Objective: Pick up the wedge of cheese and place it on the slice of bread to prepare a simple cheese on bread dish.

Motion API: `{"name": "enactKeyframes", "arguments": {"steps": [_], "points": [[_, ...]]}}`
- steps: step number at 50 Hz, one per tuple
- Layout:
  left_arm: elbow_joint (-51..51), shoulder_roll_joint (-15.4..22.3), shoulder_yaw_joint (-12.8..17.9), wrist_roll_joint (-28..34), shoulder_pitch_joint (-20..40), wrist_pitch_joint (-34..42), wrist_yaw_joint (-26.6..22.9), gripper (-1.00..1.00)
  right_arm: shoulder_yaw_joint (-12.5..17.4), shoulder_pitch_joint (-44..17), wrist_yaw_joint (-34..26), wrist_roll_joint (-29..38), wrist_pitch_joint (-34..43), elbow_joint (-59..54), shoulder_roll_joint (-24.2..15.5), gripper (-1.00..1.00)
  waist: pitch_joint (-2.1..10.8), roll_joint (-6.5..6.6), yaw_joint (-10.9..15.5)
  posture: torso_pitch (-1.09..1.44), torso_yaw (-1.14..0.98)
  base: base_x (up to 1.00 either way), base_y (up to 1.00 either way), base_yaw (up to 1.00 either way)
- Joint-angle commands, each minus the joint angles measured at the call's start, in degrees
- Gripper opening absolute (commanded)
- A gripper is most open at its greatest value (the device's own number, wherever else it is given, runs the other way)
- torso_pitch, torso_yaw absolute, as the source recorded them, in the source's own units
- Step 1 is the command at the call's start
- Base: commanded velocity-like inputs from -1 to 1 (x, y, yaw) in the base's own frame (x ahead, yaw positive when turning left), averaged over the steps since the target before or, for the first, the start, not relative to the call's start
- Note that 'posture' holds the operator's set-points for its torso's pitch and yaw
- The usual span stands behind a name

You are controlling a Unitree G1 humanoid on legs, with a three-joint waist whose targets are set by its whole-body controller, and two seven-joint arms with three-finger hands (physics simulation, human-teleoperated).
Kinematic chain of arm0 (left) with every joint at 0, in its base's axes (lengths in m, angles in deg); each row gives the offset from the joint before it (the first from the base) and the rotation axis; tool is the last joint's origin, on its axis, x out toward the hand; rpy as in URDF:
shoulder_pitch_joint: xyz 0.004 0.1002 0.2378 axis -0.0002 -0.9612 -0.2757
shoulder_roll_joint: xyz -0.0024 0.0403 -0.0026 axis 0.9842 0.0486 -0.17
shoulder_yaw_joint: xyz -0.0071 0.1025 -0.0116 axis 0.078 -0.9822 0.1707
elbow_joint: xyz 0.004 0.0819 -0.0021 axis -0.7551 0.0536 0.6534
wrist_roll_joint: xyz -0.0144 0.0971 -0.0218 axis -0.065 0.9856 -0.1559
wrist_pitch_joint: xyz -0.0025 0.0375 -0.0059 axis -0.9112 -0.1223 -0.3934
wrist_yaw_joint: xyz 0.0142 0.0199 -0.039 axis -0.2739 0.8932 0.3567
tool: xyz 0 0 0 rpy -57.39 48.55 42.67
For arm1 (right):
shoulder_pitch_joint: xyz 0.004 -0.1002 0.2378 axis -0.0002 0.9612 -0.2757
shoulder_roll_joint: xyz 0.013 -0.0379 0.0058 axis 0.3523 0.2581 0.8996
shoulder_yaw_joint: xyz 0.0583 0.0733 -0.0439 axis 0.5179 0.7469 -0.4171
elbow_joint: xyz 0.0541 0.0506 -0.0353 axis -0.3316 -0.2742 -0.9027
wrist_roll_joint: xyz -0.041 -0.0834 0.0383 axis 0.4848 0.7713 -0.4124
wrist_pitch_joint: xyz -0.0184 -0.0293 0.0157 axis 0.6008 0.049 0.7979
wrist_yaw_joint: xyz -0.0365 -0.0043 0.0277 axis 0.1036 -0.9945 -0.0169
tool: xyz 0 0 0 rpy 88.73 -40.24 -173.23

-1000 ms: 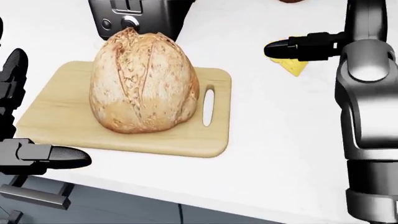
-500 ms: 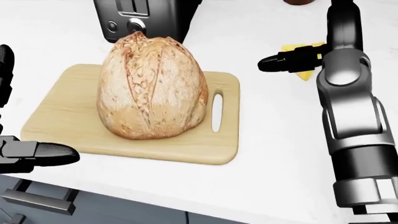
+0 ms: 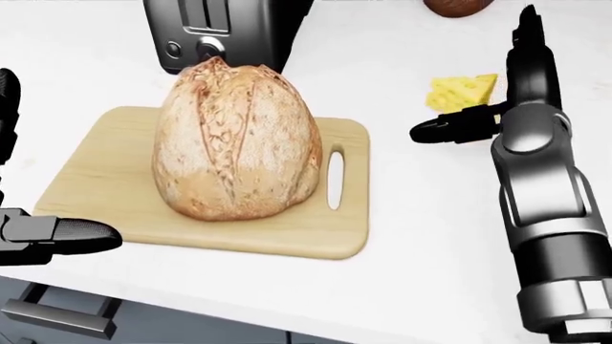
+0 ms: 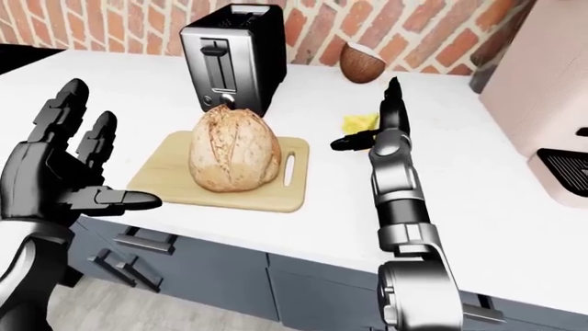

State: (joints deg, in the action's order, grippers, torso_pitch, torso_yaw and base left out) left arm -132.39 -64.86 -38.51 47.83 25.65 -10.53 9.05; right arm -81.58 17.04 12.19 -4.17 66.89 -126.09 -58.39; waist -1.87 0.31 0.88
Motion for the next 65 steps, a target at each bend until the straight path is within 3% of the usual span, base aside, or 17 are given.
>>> {"name": "enactKeyframes", "arguments": {"steps": [1,5,7,11,17,24,31,41,51,65], "points": [[-1.5,0.5,0.3,0.0,1.1,-2.0,0.0,1.00,0.1,-2.3,0.9,0.4,-2.6,1.1,-0.6,0.91,1.39,0.02,0.0,0.00,0.00,0.00,0.00,0.00],[-1.4,0.5,0.5,-0.1,1.0,-2.1,0.0,1.00,0.0,-3.0,1.6,0.4,-4.0,-1.5,-0.6,0.51,1.44,-0.01,0.0,0.00,0.00,0.00,0.00,0.00],[-1.4,0.4,0.5,-0.1,0.7,-2.3,-0.1,1.00,-0.1,-3.0,1.7,0.4,-4.3,-1.9,-0.4,0.14,1.41,-0.02,0.1,0.00,0.00,0.00,0.00,0.00],[-1.4,0.5,0.7,-0.2,0.6,-2.4,-0.1,1.00,-0.3,-3.8,2.4,0.4,-6.0,-4.5,-0.4,-0.05,1.44,-0.01,0.1,0.00,0.00,0.00,0.00,0.00],[-1.1,0.5,0.9,-0.4,0.4,-2.9,-0.3,1.00,-0.7,-5.5,3.8,0.5,-9.2,-10.0,0.0,-0.12,1.56,0.01,0.0,0.00,0.00,0.00,0.00,0.00],[-1.0,0.6,1.1,-0.6,0.3,-3.1,-0.3,1.00,-0.9,-5.1,2.9,1.3,-7.1,-6.5,-0.5,-0.40,1.75,-0.07,0.1,0.00,0.00,0.00,0.00,0.00],[-1.6,0.9,1.3,-1.1,0.8,-2.1,0.2,1.00,-0.7,-3.7,1.1,2.1,-4.1,-0.6,-0.3,-1.00,1.67,-0.03,0.1,0.00,0.00,0.00,0.00,0.00],[-2.1,1.3,1.6,-1.8,1.1,-1.3,0.6,1.00,-0.5,-2.5,-0.8,3.2,-0.8,6.1,-0.2,-1.00,1.59,0.16,0.0,0.00,0.00,0.00,0.00,0.00],[-2.7,1.8,1.7,-2.6,2.1,-0.1,1.3,1.00,-0.9,-2.0,-6.9,5.8,9.1,22.2,0.4,-1.00,1.37,0.24,0.1,0.00,0.00,0.00,0.00,0.00],[-3.3,2.2,2.5,-3.8,1.7,0.2,1.7,1.00,-4.9,-6.9,-18.0,12.2,23.7,43.4,6.1,-1.00,0.83,0.74,0.0,0.00,0.00,0.00,0.00,0.00]]}}
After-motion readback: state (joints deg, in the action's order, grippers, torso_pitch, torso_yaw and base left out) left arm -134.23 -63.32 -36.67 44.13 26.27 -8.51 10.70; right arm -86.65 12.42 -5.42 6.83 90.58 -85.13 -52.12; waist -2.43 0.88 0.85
